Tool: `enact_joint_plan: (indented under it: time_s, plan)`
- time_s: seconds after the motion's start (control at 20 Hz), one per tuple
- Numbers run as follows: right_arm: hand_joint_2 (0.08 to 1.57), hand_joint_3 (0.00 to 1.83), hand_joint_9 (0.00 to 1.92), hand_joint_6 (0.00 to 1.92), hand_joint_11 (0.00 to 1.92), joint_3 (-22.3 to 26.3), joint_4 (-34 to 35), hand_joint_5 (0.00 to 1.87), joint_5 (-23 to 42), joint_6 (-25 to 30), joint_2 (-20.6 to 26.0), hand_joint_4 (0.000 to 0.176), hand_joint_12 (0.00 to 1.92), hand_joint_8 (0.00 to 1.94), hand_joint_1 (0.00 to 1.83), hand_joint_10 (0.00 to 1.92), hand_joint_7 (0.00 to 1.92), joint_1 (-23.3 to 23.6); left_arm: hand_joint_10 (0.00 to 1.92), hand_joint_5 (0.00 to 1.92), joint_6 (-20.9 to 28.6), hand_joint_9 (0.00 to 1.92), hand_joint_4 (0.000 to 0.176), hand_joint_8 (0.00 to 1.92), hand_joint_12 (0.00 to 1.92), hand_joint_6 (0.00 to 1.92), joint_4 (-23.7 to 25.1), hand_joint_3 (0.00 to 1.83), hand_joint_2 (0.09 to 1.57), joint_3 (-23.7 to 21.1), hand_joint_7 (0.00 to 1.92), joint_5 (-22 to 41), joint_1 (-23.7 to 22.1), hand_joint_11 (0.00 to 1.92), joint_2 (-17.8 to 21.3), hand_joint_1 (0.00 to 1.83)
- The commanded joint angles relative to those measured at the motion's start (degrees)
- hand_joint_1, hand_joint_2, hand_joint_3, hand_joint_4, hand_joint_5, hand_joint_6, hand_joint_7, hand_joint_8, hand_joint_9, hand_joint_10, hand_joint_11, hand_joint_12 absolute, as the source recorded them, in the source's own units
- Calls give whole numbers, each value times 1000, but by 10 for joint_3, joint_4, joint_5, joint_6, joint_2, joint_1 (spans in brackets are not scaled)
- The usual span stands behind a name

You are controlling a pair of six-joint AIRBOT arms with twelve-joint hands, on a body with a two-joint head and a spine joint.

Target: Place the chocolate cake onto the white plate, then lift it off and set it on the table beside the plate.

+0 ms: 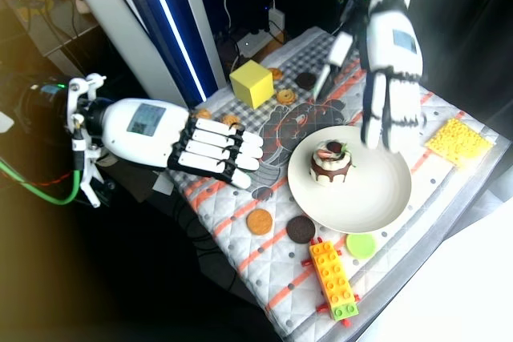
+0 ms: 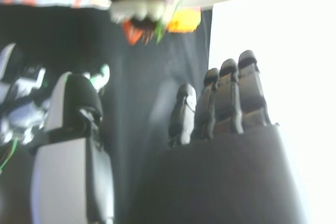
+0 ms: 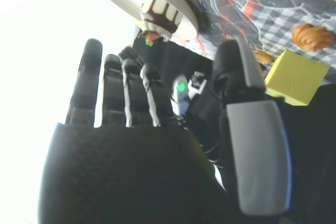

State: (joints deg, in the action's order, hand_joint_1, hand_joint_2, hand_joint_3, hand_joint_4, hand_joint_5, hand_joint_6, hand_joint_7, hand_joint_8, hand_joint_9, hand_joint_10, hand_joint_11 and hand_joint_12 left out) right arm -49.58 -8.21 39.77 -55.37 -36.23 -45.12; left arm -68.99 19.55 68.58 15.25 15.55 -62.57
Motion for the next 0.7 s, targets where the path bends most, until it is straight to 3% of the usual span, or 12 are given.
enact_joint_plan:
  time_s: [0.0,0.05,0.1,0.15,0.25,0.3,0.35,0.4,0.45,0.5,0.6,0.65]
  plan:
    - [1210,4,0,0,0,-5,11,0,66,0,-5,0,677,0,696,0,0,10,0,0,2,0,176,0,0,0,-9,5,1041,-12,0,79,2,0,18,558]
    - [1224,4,11,0,0,-8,10,0,66,0,-10,0,831,0,687,4,0,19,0,0,4,0,173,0,0,0,-9,9,1050,-29,0,96,11,0,39,561]
    - [1229,3,36,0,0,-13,9,0,66,0,-16,3,871,0,685,15,0,27,0,0,4,0,151,0,0,0,-9,14,1065,-51,0,120,24,0,67,556]
    - [1229,3,36,0,0,-15,9,0,66,1,-19,3,871,0,685,15,0,31,0,0,6,0,151,0,0,0,-9,14,1065,-60,0,130,31,0,79,556]
    - [1215,0,154,3,0,-28,9,10,67,8,-34,0,1123,6,726,94,57,44,0,0,35,0,118,0,0,0,-11,28,1130,-72,0,157,59,0,105,688]
    - [1215,0,154,3,0,-33,9,10,67,13,-40,0,1123,6,726,94,57,47,0,0,50,0,118,0,0,0,-11,28,1130,-72,0,164,67,0,109,688]
    - [1200,0,134,11,0,-41,9,33,67,18,-48,0,1370,1,721,328,96,54,0,0,75,0,109,0,0,0,-11,24,1135,-71,0,177,82,0,115,788]
    - [1194,1,11,6,0,-49,8,28,67,22,-58,6,1339,1,829,562,116,65,0,0,105,0,95,0,0,0,-12,20,1145,-71,0,198,102,0,123,905]
    - [1209,5,1,1,0,-54,7,18,67,22,-65,0,1290,0,845,538,108,74,0,0,119,0,134,0,0,0,-13,13,1136,-73,0,213,116,0,128,868]
    - [1220,6,0,0,0,-60,6,9,67,22,-74,0,1194,9,869,530,132,83,0,0,138,0,151,0,0,0,-16,14,1140,-74,0,231,132,0,133,772]
    - [1228,6,0,6,0,-76,5,22,61,23,-95,0,1260,11,835,586,145,105,0,0,156,0,129,0,0,0,-41,7,1134,-80,0,278,174,0,142,815]
    - [1228,6,0,6,0,-81,5,22,54,23,-102,0,1260,11,835,586,145,112,0,0,157,0,129,0,0,0,-48,7,1134,-84,0,289,186,0,144,815]
